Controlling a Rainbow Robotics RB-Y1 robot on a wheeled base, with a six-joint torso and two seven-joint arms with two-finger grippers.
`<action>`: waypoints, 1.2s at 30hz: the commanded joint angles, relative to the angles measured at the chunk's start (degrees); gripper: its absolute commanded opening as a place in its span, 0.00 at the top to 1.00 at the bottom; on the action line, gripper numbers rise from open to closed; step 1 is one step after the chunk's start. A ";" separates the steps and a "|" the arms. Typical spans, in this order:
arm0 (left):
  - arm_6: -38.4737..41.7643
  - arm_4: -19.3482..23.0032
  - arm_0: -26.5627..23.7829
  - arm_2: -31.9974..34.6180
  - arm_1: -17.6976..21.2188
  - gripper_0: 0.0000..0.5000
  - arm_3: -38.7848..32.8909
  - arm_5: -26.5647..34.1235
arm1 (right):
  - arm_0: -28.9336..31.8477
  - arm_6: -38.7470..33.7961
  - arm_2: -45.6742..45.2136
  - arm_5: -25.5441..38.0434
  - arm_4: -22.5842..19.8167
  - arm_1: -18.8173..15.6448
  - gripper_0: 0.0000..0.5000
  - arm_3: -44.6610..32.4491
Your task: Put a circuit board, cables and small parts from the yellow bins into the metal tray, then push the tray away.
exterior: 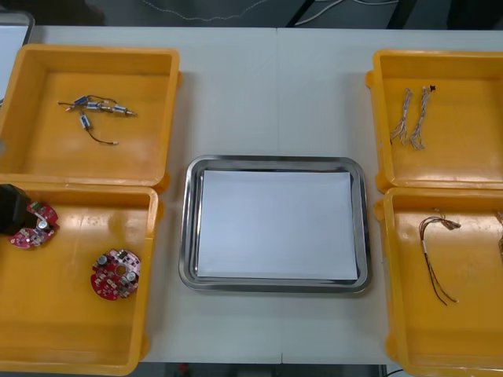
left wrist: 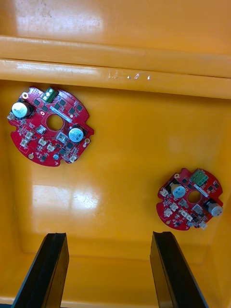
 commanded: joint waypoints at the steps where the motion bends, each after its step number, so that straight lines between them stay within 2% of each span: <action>1: -4.35 -0.47 1.04 1.75 0.84 0.00 -1.39 -0.50 | 0.64 -0.74 -1.95 0.18 0.47 0.35 0.00 -1.64; 36: -4.35 -0.47 1.04 1.75 0.84 0.00 -1.39 -0.50 | 0.64 -0.74 -1.95 0.18 0.47 0.35 0.00 -1.64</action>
